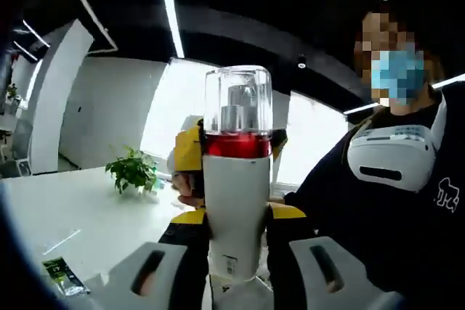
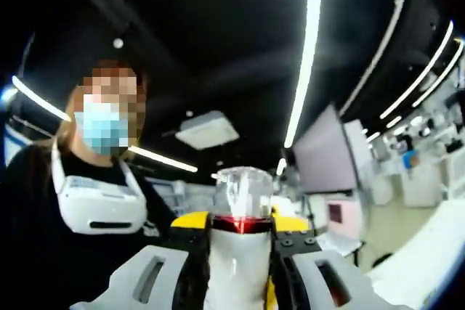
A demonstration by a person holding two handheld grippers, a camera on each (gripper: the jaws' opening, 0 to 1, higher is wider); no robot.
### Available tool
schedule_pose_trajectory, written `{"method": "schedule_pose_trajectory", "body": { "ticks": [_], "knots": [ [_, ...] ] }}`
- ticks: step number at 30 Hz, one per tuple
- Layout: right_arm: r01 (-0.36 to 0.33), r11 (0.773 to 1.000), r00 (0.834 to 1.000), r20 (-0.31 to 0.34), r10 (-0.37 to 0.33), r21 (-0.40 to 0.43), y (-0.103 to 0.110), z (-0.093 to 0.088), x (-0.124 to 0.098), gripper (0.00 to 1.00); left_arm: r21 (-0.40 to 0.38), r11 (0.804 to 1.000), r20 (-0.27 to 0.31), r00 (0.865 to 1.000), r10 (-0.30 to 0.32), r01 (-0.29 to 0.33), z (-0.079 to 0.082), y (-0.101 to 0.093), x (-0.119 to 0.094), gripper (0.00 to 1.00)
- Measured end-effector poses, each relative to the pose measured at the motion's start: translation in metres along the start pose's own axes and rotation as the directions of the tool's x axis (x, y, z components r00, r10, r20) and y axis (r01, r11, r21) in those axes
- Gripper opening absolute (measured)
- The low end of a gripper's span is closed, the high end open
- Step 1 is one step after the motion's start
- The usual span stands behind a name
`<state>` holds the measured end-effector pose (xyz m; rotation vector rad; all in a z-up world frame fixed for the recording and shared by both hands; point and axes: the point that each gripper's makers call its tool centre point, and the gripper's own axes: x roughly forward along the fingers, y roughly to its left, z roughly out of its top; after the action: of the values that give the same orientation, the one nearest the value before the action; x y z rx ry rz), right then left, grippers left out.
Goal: Arrange the skincare products in the storage area until every visible bottle or jar stands upright without overlapping.
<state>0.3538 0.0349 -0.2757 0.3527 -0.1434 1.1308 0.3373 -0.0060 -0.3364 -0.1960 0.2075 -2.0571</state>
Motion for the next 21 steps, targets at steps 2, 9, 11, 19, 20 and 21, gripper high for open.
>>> {"method": "schedule_pose_trajectory", "body": {
  "ticks": [2,9,11,19,20,21],
  "knots": [
    [0.054,0.997,0.998,-0.028,-0.056,-0.049,-0.012,-0.001,-0.005,0.23,0.034,0.996,-0.053,0.995,0.079,-0.077,-0.006,0.012,-0.002,0.29],
    [0.150,0.979,0.980,-0.110,-0.166,-0.138,-0.035,-0.009,-0.012,0.23,0.065,0.977,-0.091,0.974,0.209,-0.204,-0.015,0.033,-0.004,0.29],
    [0.175,0.967,0.970,-0.133,-0.201,-0.184,-0.041,-0.012,-0.013,0.24,0.086,0.967,-0.098,0.964,0.247,-0.239,-0.016,0.038,-0.005,0.29],
    [0.175,0.958,0.955,-0.200,-0.221,-0.227,-0.045,-0.023,-0.013,0.26,0.182,0.935,-0.103,0.940,0.326,-0.304,-0.015,0.042,-0.005,0.29],
    [0.171,0.957,0.953,-0.208,-0.221,-0.234,-0.045,-0.026,-0.012,0.26,0.184,0.935,-0.097,0.941,0.324,-0.303,-0.014,0.041,-0.004,0.29],
    [0.173,0.953,0.949,-0.218,-0.228,-0.248,-0.044,-0.028,-0.011,0.26,0.193,0.932,-0.087,0.941,0.328,-0.307,-0.013,0.040,-0.003,0.29]
  ]
}}
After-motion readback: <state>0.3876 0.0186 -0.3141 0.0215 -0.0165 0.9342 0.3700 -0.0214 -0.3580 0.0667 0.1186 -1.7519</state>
